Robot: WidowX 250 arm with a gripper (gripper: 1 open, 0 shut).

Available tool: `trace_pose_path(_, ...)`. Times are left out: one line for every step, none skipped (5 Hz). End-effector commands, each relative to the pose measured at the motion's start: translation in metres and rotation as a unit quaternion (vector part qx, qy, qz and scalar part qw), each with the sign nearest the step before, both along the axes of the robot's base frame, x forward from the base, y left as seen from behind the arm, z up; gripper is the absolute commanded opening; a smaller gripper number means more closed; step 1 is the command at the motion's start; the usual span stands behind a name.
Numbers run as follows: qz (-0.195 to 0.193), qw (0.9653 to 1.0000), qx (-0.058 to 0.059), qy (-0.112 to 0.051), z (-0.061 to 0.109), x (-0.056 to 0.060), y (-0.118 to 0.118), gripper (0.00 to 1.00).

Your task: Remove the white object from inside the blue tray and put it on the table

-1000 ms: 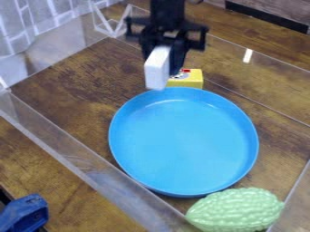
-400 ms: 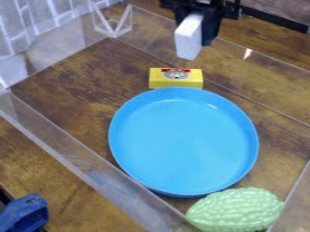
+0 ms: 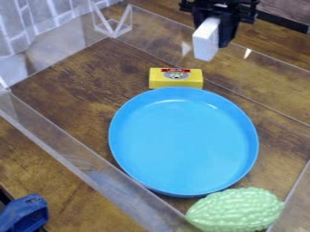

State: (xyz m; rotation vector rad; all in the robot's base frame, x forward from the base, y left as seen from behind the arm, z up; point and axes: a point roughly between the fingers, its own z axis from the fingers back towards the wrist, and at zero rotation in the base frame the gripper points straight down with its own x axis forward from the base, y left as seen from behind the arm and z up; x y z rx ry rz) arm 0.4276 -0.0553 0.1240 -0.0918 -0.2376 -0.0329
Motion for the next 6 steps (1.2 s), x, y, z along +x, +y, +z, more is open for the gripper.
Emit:
trace_pose_path(-0.005,0.9995,0.011,-0.030,0.033,-0.009,0.008,0.00)
trace_pose_path(-0.001,0.9994,0.027,-0.020,0.041,-0.031,0.026,0.00)
trace_pose_path(0.013,0.9990,0.039,-0.014,0.042,-0.053,0.045,0.00)
trace_pose_path(0.016,0.9986,0.050,-0.002,0.039,-0.074,0.065,0.00)
trace_pose_path(0.022,0.9979,0.059,0.012,0.030,-0.092,0.084,0.00)
trace_pose_path(0.029,0.9968,0.069,0.027,0.019,-0.098,0.099,0.00)
